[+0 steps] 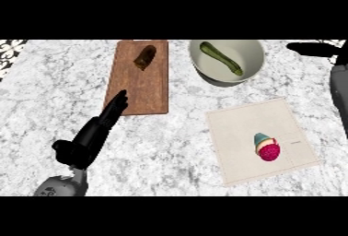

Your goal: Pick the squash from the placemat and place it in the bowl

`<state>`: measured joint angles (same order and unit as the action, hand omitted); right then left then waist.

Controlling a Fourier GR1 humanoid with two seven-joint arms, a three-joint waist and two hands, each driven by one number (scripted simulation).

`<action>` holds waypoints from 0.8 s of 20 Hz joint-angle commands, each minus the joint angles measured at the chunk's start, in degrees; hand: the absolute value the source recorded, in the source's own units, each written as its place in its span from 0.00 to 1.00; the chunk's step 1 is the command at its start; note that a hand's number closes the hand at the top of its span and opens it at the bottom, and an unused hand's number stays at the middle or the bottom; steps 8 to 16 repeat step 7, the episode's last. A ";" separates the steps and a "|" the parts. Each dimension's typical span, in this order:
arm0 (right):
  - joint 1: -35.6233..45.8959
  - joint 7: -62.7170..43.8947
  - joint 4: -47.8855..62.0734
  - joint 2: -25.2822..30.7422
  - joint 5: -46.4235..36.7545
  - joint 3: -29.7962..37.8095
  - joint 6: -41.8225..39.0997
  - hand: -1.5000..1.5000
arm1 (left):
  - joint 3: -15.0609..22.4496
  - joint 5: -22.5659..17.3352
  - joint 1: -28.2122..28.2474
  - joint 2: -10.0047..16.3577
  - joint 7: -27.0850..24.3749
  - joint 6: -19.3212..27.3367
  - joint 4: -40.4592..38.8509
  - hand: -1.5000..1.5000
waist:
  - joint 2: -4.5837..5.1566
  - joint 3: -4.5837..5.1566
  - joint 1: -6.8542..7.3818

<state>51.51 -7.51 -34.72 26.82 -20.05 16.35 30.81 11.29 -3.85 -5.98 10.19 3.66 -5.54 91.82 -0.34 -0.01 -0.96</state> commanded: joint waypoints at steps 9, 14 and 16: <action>-19.91 4.30 -17.83 8.58 11.77 6.76 -15.28 0.00 | -0.03 1.63 2.40 0.04 -0.34 -1.24 0.76 0.50 | 0.12 0.02 0.41; -19.91 4.30 -17.83 8.58 11.77 6.76 -15.28 0.00 | -0.03 1.63 2.40 0.04 -0.34 -1.24 0.76 0.50 | 0.12 0.02 0.41; -19.91 4.30 -17.83 8.58 11.77 6.76 -15.28 0.00 | -0.03 1.63 2.40 0.04 -0.34 -1.24 0.76 0.50 | 0.12 0.02 0.41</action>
